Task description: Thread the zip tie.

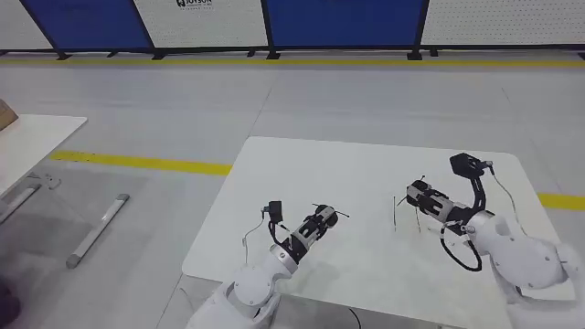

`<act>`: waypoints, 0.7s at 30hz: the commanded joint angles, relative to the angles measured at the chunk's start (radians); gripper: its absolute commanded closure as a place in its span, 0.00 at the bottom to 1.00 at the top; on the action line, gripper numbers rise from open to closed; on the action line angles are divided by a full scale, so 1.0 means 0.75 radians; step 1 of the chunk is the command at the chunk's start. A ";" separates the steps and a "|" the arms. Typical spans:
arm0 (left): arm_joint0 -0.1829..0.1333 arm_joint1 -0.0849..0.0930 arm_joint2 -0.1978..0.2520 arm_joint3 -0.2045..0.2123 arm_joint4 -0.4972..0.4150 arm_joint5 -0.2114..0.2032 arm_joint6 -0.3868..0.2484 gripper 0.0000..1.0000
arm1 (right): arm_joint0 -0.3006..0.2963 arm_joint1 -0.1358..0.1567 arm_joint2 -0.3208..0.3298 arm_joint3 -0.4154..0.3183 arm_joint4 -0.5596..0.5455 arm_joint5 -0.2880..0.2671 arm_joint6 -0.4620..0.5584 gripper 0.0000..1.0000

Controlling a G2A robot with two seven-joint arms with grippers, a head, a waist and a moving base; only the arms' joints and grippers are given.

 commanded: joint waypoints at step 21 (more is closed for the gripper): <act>-0.067 -0.032 0.122 -0.003 0.279 0.069 0.323 1.00 | -0.101 -0.032 -0.153 0.029 -0.087 0.058 -0.438 1.00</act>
